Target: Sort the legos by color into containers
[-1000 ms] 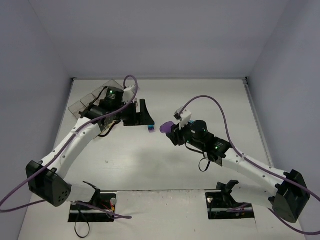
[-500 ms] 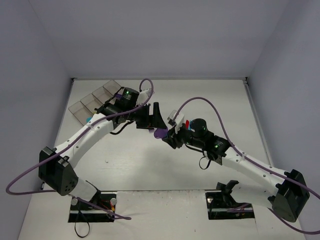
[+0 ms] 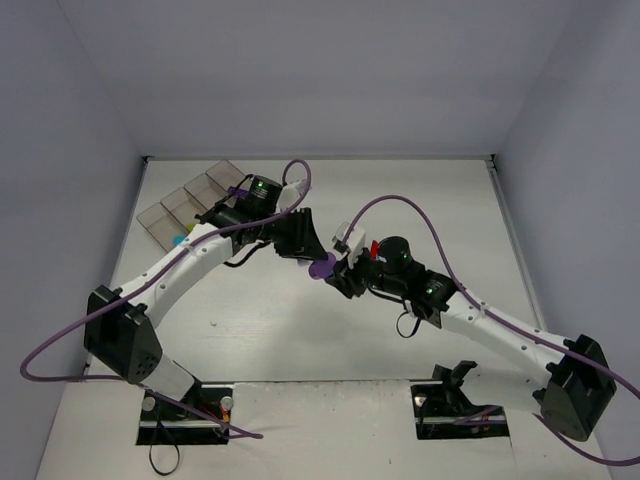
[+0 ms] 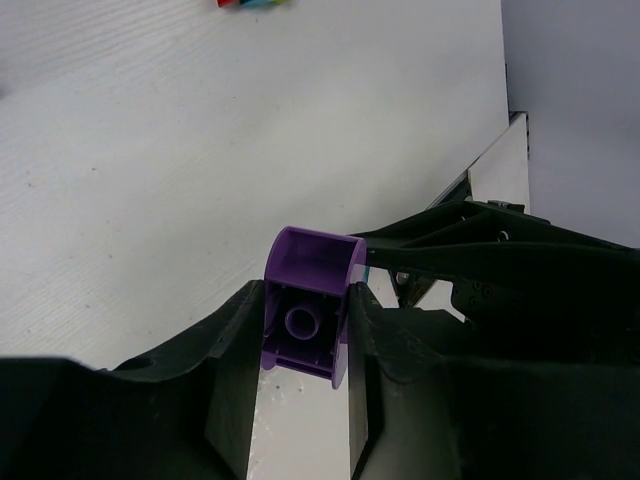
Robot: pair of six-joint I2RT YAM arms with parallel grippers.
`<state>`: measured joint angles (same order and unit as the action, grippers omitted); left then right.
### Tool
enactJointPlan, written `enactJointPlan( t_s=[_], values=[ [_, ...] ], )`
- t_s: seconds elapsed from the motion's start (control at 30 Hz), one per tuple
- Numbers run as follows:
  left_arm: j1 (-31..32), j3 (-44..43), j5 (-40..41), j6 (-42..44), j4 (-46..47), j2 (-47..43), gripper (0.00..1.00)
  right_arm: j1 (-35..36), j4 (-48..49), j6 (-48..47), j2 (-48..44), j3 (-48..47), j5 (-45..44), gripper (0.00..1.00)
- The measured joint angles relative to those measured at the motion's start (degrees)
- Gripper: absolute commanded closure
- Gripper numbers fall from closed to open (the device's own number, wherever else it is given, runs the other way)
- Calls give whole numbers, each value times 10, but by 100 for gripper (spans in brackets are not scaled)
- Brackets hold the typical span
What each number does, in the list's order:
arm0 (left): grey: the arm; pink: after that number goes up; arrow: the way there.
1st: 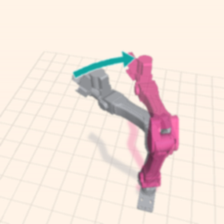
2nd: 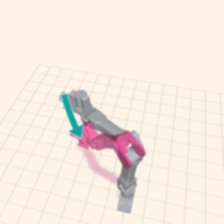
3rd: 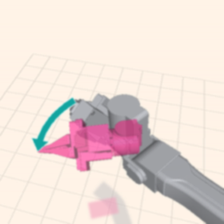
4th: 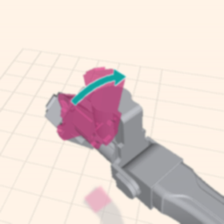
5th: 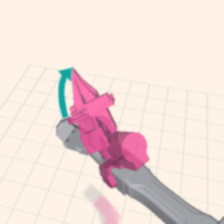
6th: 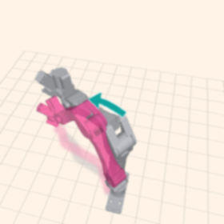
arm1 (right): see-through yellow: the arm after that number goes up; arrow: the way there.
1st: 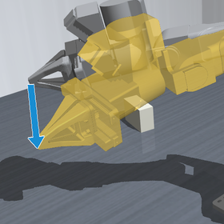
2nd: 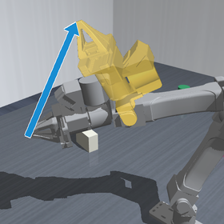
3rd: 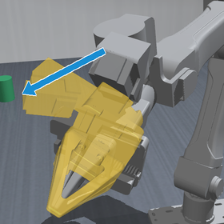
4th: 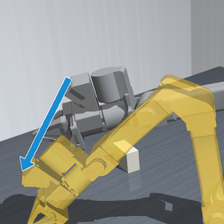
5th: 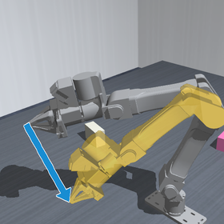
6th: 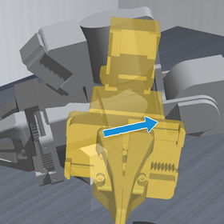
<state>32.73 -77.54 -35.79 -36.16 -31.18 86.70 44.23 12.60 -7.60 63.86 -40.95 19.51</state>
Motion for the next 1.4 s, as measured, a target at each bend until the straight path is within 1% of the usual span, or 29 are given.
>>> enactJointPlan(
  t_s=[0.23,0.3,0.37,0.47,0.57,0.73,0.8,0.97,1.03,1.1,1.13,1.17,1.4],
  values=[
    [-1,-16,2,11,-22,19,100,-1,1,-9,15,0,0,99],
    [-1,-25,2,15,-30,25,75,-3,1,-11,15,0,0,99],
    [-1,-31,1,17,-30,29,59,-4,4,-13,15,0,0,99],
    [0,-34,-5,15,-31,34,49,-5,5,-17,15,0,-1,99],
    [0,-34,-7,14,-32,38,47,-5,5,-19,15,0,-1,99],
    [0,-34,-11,14,-32,42,47,-5,5,-19,15,0,-1,99],
    [0,-34,-16,13,-31,43,48,-5,5,-19,15,0,-1,99],
    [0,-33,-22,10,-28,44,72,-6,5,-19,15,0,-1,99],
    [-2,-33,-24,13,-26,45,78,-6,5,-19,15,-1,-1,99],
    [-2,-32,-25,14,-22,45,88,-7,4,-19,15,-1,-1,99],
    [-2,-32,-25,15,-22,45,96,-7,4,-19,15,-1,-1,99],
    [-2,-32,-26,15,-22,45,99,-7,4,-19,15,-1,-1,100],
    [-8,-31,-30,17,-20,45,100,-12,6,-19,14,1,-1,100]
  ],
)
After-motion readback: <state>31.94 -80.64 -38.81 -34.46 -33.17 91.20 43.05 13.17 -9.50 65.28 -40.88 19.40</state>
